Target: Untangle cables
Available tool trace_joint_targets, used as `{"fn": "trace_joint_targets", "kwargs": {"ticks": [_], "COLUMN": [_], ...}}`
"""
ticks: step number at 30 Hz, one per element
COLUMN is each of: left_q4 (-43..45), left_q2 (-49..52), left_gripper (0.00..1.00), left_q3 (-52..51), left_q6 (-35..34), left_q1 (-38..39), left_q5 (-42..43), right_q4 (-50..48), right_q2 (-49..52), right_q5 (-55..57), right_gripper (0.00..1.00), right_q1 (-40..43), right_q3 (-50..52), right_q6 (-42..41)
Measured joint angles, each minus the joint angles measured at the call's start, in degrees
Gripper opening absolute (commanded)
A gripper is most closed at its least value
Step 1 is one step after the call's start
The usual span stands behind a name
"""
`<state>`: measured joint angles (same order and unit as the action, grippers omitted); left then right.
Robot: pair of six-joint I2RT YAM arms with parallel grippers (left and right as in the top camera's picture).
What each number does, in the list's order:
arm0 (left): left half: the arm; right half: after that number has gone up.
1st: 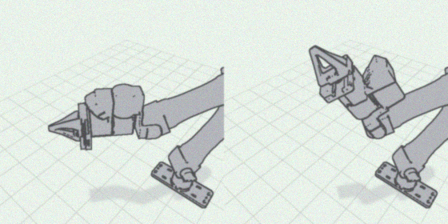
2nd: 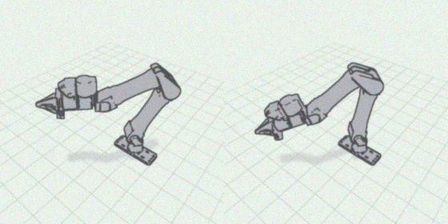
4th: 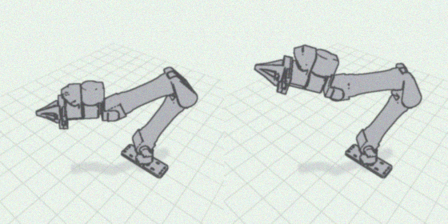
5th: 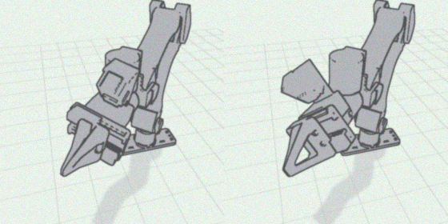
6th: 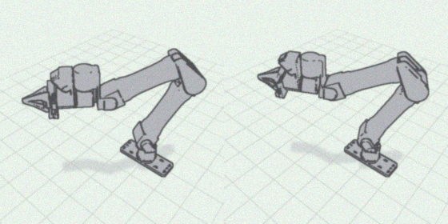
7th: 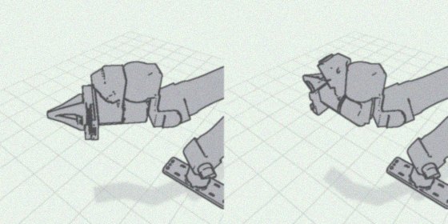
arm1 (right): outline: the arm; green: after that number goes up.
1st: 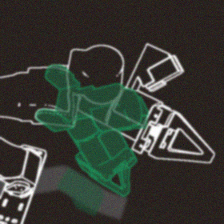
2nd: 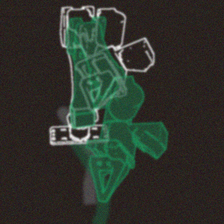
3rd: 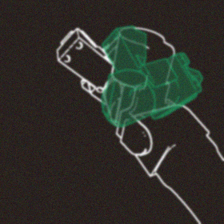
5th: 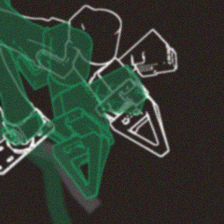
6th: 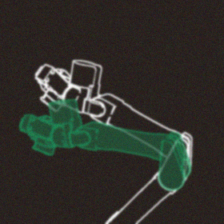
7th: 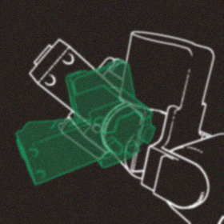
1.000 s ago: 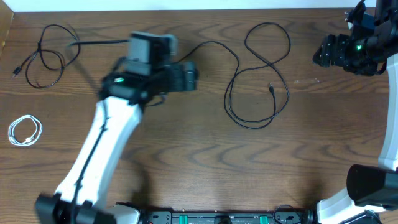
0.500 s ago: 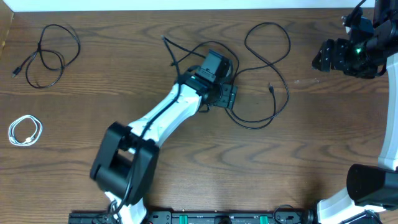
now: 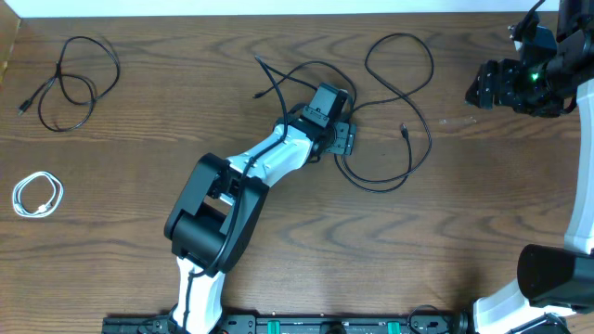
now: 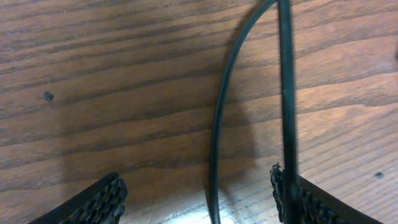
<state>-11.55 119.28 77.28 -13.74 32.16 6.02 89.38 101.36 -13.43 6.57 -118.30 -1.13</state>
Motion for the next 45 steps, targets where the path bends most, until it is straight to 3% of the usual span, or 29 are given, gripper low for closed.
{"fn": "trace_joint_targets", "kwargs": {"ticks": [6, 11, 15, 22, 25, 31, 36, 40, 45], "left_q4": [0.28, 0.50, -0.52, -3.98, -4.94, -7.15, -14.99, -24.70, -29.77], "left_q2": [0.66, 1.16, 1.46, 1.49, 1.49, 1.46, 0.44, -1.27, -9.16], "left_gripper": [0.75, 0.65, 0.47, 0.26, 0.08, 0.08, 0.08, 0.08, 0.07], "left_q3": [0.00, 0.02, 0.48, 1.20, 1.31, 1.73, 2.21, 1.97, 1.16], "left_q6": [-0.02, 0.07, 0.13, 0.20, 0.04, 0.15, 2.19, 4.74, 8.92], "left_q1": [1.29, 3.43, 4.07, 4.07, 4.04, 4.07, 3.39, -0.63, -6.32], "left_q5": [-0.52, -3.30, -4.98, -5.75, -6.23, -7.58, -14.12, -17.00, -17.92], "right_q4": [-0.02, -0.02, 0.04, 0.15, 0.22, 0.55, 0.55, 0.55, 0.46], "right_q2": [0.00, 0.00, 0.00, 0.00, 0.00, 0.00, 0.00, 0.00, 0.00], "right_q5": [0.00, 0.00, 0.00, 0.00, 0.00, 0.00, 0.00, 0.00, 0.00], "right_gripper": [0.82, 0.82, 0.82, 0.82, 0.82, 0.82, 0.83, 0.83, 0.83], "right_q1": [0.00, 0.00, 0.00, 0.00, 0.00, 0.00, 0.00, 0.00, 0.00], "right_q3": [0.00, 0.00, 0.00, 0.00, 0.00, 0.00, 0.00, 0.00, 0.00], "right_q6": [0.17, 0.33, 0.35, 0.35, 0.35, 0.35, 0.37, 0.37, 0.37]}}
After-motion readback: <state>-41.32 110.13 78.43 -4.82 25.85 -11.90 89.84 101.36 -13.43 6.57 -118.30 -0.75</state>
